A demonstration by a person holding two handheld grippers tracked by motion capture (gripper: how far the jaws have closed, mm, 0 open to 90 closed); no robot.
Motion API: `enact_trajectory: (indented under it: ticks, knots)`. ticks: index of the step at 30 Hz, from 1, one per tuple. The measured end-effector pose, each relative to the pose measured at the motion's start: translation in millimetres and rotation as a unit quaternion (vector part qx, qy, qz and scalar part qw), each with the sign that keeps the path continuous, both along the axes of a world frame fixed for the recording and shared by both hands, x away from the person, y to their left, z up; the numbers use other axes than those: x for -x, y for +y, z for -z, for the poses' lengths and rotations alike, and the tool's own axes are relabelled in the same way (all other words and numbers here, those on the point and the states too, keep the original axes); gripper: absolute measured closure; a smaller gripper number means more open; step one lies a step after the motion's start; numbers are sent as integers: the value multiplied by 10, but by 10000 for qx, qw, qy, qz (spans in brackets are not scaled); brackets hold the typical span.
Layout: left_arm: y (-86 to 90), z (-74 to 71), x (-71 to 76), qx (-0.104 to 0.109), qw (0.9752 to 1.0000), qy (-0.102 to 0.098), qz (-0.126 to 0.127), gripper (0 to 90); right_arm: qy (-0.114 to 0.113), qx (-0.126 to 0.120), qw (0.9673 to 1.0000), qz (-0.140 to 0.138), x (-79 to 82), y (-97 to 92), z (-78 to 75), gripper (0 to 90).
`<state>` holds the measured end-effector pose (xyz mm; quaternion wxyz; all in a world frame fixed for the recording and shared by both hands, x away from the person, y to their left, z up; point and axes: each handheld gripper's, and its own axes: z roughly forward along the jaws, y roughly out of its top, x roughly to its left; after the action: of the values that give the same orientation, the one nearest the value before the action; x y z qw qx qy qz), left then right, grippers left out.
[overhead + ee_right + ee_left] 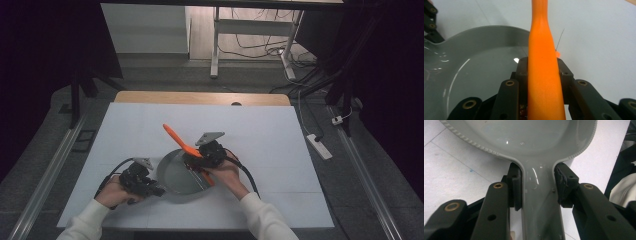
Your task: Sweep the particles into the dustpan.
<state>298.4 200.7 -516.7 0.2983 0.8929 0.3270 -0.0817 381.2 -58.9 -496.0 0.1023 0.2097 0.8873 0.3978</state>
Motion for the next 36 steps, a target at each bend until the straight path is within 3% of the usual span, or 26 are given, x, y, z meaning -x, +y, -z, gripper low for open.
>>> enact_trajectory:
  ticks: [6, 16, 27, 36]
  knots:
    - [0, 0, 1, 7, 10000, 2, 0, 615, -74, -166, 9998, -61, 44, 6, -78, 700]
    - [-1, 4, 1, -3, 10000, 5, 2, 615, -256, -338, 9983, 390, -72, -254, -207, 700]
    - [6, -1, 5, 12, 10000, 7, 5, 616, -201, -121, 9963, 823, -230, -454, -108, 700]
    - [47, -23, 29, -14, 10000, 2, 57, 616, -169, 63, 9960, 874, -247, -477, -54, 700]
